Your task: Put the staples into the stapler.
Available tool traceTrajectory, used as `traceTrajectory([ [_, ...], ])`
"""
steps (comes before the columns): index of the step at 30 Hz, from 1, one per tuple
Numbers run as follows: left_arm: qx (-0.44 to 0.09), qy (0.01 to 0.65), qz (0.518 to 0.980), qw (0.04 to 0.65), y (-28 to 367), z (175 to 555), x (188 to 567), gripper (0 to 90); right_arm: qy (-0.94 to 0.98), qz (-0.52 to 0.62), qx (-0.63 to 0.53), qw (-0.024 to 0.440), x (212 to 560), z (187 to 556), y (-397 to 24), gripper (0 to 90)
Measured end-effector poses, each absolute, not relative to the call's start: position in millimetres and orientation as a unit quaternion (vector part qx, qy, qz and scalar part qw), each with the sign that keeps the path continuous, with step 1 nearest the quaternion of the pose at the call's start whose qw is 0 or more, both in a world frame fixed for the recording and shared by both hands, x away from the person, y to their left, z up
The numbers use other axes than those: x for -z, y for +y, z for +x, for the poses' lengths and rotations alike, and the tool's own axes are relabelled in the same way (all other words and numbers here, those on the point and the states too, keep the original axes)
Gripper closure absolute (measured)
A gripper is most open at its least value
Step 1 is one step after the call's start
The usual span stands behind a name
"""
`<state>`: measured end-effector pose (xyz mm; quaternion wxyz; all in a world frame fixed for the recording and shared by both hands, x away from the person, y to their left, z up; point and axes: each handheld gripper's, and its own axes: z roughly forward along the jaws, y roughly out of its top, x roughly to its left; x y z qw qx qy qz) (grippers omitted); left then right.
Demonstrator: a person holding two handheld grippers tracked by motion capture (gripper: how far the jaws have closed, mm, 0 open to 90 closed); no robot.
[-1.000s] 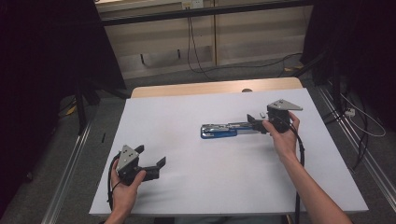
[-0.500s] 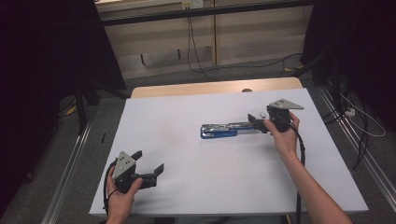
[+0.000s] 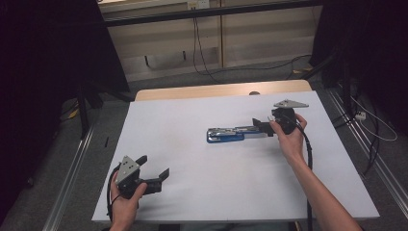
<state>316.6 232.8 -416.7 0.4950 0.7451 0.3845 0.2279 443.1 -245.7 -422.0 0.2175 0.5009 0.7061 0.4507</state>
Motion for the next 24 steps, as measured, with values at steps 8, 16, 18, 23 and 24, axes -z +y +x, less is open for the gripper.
traceTrajectory([
  [8, -0.211, 0.372, 0.757, 0.494, 228.2, 323.9, 418.3, 4.0, 0.715, 0.494, -0.455, 0.193, 418.5, 451.0, -249.5, 9.8],
  [16, -0.209, 0.378, 0.754, 0.495, 233.4, 324.2, 418.4, 4.0, 0.726, 0.503, -0.439, 0.164, 406.6, 464.4, -261.3, 10.0],
  [18, -0.212, 0.385, 0.751, 0.493, 234.7, 324.1, 419.2, 4.0, 0.723, 0.507, -0.438, 0.17, 405.1, 466.5, -265.3, 9.8],
  [23, -0.212, 0.379, 0.752, 0.496, 232.6, 323.4, 418.0, 4.0, 0.731, 0.507, -0.424, 0.172, 399.9, 474.8, -274.1, 7.1],
  [24, -0.213, 0.376, 0.753, 0.496, 232.2, 323.5, 417.9, 4.1, 0.734, 0.506, -0.418, 0.176, 399.0, 476.9, -275.5, 5.7],
])
